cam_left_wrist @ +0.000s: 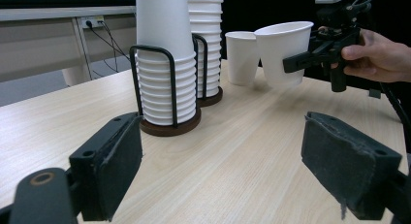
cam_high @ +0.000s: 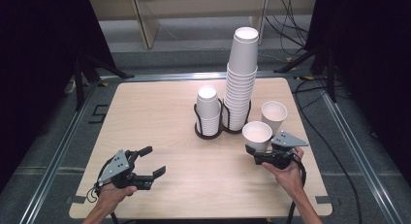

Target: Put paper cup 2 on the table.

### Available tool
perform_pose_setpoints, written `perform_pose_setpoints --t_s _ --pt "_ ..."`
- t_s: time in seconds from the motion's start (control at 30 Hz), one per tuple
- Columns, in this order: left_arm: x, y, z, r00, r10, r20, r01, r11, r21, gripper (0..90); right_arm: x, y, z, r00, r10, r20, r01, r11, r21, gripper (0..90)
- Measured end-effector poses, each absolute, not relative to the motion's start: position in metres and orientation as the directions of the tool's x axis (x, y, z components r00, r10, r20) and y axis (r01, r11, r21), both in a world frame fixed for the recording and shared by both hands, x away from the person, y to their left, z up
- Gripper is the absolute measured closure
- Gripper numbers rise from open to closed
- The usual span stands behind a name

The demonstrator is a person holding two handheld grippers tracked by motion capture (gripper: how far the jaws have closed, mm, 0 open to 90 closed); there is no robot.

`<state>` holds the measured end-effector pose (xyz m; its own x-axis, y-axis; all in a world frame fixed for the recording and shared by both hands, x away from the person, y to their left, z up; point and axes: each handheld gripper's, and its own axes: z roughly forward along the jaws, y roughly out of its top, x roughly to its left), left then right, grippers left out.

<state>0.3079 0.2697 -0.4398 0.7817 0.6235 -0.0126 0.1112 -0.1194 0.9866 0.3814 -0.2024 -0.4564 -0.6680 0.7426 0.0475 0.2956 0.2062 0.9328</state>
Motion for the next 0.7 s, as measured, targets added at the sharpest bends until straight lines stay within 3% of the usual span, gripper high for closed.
perform_pose_setpoints --t_s 0.27,0.43,0.7 --pt "0.31 0.268 -0.442 0.789 0.615 -0.023 0.106 -0.098 0.99 14.6 0.39 -0.21 -0.468 -0.641 0.767 0.043 0.319 0.215 0.923 20.1" --pt "0.31 0.269 -0.442 0.784 0.62 -0.016 0.118 -0.124 0.985 14.5 0.392 -0.212 -0.472 -0.617 0.781 0.093 0.377 0.191 0.906 19.9" --pt "0.311 0.268 -0.444 0.787 0.616 -0.021 0.109 -0.105 0.988 14.5 0.398 -0.213 -0.48 -0.618 0.785 0.047 0.38 0.245 0.892 19.7"
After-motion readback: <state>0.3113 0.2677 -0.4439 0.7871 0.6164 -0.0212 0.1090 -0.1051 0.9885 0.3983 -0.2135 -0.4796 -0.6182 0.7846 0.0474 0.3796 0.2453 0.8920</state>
